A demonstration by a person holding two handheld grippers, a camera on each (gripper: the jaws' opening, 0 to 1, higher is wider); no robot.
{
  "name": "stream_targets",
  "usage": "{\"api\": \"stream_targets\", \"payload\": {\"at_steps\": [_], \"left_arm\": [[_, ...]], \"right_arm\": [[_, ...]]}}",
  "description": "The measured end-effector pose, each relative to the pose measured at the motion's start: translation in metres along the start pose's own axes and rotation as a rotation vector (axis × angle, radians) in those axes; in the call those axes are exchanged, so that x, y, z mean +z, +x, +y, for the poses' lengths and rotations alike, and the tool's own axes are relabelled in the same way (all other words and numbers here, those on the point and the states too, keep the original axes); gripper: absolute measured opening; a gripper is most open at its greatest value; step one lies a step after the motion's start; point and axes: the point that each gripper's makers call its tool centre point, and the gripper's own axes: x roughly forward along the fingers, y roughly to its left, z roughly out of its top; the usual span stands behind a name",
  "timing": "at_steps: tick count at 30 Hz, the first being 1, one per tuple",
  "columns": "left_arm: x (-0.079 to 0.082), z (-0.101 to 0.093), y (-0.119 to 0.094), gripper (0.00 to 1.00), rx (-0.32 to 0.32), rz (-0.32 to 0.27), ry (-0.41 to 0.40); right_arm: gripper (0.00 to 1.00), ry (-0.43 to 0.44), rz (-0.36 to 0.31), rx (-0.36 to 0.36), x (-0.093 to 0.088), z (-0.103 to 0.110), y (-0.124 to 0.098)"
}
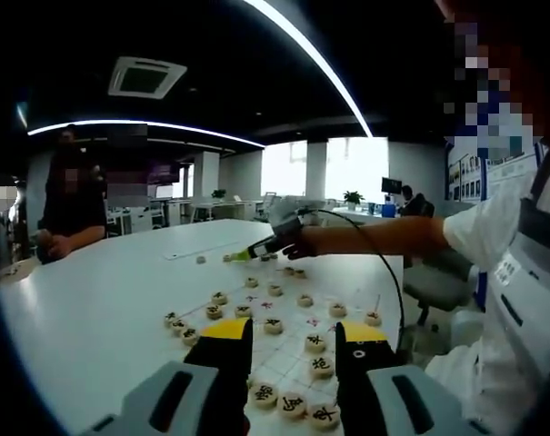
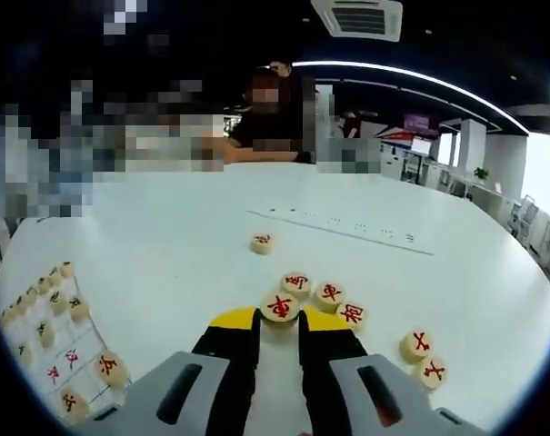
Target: Pick up the chess pieces one by one and place each piece onto its starting position on the chessboard, setting the pieces on their correct points until all the chess pieces are arranged in the starting layout
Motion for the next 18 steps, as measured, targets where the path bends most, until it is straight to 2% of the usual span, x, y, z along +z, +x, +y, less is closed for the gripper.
{"api": "stream_targets", "payload": {"at_steps": [8,13,18], "left_arm": [[0.001,-0.001,-0.001,0.38,0.002,-0.002,0.003],[0.002,-0.002,0.0,0.38,-0.001,-0.003,0.005],[0.002,-0.003,0.0,0.38,-0.003,-0.004,0.007]], "right_arm": [[0.18,0.006,-0.022,0.044,-0.001,0.008,-0.045],[0.18,0.009,-0.027,0.087,-0.01,0.018,-0.072],[0.18,0.005,-0.008,0.106,-0.023,0.026,-0.087]]}}
